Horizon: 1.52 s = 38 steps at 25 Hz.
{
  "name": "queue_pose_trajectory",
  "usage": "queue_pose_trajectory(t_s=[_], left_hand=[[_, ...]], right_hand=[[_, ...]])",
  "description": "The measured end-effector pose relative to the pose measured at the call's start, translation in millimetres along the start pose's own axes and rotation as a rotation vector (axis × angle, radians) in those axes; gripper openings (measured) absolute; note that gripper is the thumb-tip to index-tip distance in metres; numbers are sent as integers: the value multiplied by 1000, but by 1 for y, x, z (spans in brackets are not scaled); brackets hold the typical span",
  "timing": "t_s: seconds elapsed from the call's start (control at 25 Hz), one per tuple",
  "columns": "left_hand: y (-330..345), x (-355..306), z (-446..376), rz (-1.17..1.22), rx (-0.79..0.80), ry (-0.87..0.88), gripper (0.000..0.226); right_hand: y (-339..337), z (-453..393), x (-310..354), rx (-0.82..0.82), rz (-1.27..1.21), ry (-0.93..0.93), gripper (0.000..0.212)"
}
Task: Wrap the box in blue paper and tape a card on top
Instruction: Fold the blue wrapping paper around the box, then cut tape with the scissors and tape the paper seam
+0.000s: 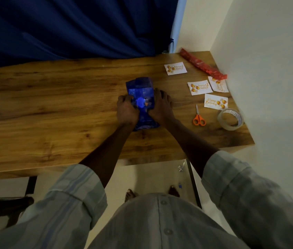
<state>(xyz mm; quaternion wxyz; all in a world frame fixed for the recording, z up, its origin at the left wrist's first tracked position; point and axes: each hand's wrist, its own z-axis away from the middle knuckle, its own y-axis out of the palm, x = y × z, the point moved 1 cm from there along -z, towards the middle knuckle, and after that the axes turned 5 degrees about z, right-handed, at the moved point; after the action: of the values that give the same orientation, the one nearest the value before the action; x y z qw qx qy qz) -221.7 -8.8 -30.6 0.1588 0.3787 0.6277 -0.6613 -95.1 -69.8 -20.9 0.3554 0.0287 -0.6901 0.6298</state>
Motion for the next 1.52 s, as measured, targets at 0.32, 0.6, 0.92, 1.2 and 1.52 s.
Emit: queue_pose_trajectory(t_s=[0.32,0.6,0.92,1.2,1.52], left_hand=[[10,-40,2,-539,4,34,24],[35,-74,12,-602,-123,-81,37],[104,-128,40,-346,-175,104,50],[137,-161,59,-281,-135,156,47],[127,-167,51,-141,-225,53,40]], right_hand=[[-25,9,-52,-53,61,-143,59],[-61,20,-106,-223,135,-211,41],[-163,75,-208,-292,210,566,62],[-149,79,-242,-133,-3,633,46],[-160,66,-220,-357,140,470,31]])
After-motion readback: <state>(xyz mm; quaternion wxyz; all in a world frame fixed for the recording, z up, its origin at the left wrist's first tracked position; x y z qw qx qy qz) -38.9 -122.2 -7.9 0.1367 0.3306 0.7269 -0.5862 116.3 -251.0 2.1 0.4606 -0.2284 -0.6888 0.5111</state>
